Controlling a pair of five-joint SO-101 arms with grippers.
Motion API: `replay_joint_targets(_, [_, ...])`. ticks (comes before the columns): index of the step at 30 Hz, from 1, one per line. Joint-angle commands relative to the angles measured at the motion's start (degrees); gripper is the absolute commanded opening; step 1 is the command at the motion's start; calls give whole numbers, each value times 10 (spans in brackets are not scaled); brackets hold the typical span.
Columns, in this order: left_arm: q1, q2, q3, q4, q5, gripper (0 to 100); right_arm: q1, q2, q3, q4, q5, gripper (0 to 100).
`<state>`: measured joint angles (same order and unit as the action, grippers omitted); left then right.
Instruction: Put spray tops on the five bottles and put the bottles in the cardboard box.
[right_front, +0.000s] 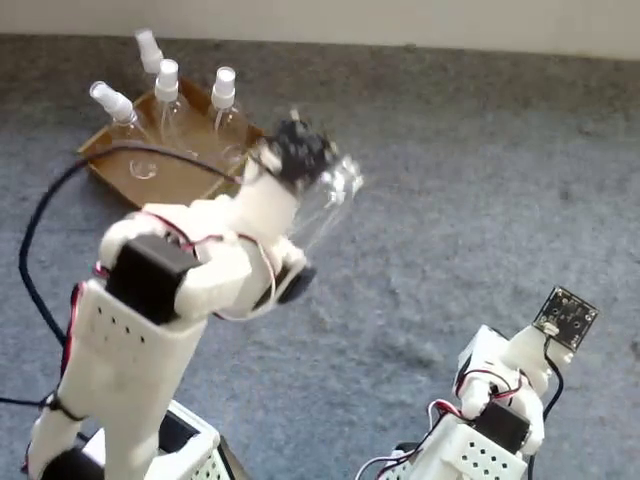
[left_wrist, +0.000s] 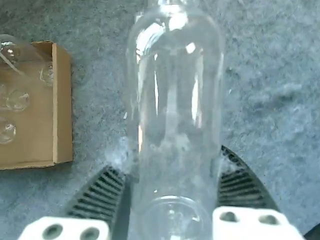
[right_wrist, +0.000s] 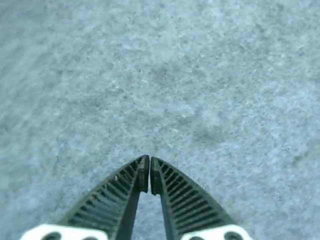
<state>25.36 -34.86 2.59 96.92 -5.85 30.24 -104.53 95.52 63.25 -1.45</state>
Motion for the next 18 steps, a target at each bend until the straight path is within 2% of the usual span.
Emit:
replay_joint_targets(1, [-7,-85,175,-84,-83,46,-13,-7,83,3,-4,5])
replay_joint_targets(5, [-39,-140,343,-208,-105,49,-13,-7,83,3,-4,5])
replay_joint_targets(10, [-118,-178,505,-347,-161,49,-13,-7,83,3,-4,5])
replay_joint_targets(14, [-157,-169,578,-375,-222,49,-13,-7,83,3,-4,5])
replay_joint_targets(18, [-173,-143,617,-376,-250,49,-13,-7,83,3,-4,5])
